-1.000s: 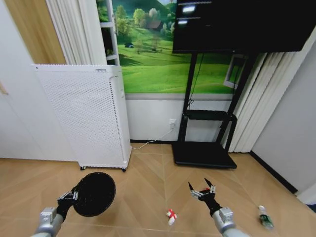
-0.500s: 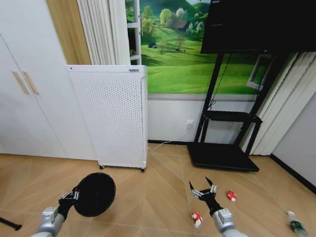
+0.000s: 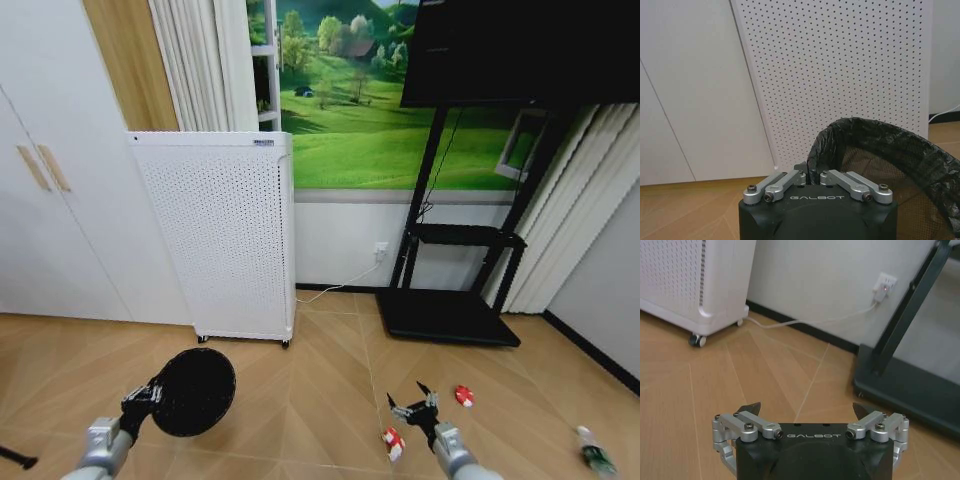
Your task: Pick up the trash bin and place the garbage on the floor into it.
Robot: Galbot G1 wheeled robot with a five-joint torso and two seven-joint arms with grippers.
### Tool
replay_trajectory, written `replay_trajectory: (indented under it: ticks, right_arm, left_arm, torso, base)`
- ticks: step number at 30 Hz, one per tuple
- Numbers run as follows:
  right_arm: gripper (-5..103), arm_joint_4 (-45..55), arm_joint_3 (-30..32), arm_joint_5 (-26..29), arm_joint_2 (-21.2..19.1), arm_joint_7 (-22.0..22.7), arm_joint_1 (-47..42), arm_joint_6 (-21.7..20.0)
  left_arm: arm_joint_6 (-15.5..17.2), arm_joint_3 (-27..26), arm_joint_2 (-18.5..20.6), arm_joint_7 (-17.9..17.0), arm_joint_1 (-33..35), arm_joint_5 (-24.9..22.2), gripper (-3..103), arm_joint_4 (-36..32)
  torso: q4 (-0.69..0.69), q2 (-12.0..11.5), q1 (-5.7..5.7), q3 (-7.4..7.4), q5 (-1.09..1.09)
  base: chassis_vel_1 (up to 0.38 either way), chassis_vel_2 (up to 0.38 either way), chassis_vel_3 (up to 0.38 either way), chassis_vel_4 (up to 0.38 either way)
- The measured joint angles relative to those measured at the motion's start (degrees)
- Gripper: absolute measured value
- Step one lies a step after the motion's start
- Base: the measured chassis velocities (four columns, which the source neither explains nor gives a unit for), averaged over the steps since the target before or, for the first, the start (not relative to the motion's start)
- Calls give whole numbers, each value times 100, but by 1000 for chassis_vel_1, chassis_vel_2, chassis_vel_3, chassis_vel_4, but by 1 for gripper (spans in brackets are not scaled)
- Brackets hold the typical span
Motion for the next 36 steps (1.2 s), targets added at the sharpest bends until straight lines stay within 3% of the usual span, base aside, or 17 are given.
replay_trajectory:
  ticks: [12,24,36]
  right_arm:
    - [100,-1576,-1028,715,63,340,809,-61]
    - [100,-2088,-1627,1428,343,733,1106,-414]
    - [100,-2785,-2038,1496,724,817,1708,-432]
  left_arm:
    - [29,142,20,11,-98,45,7,-37]
    - [23,166,40,18,-78,70,7,-31]
    - [10,150,72,19,-23,73,7,-70]
  torso:
    - [1,0,0,0,1]
    - [1,0,0,0,0]
    - [1,0,0,0,0]
  base:
    - [0,0,0,0]
    - [0,0,0,0]
    - [0,0,0,0]
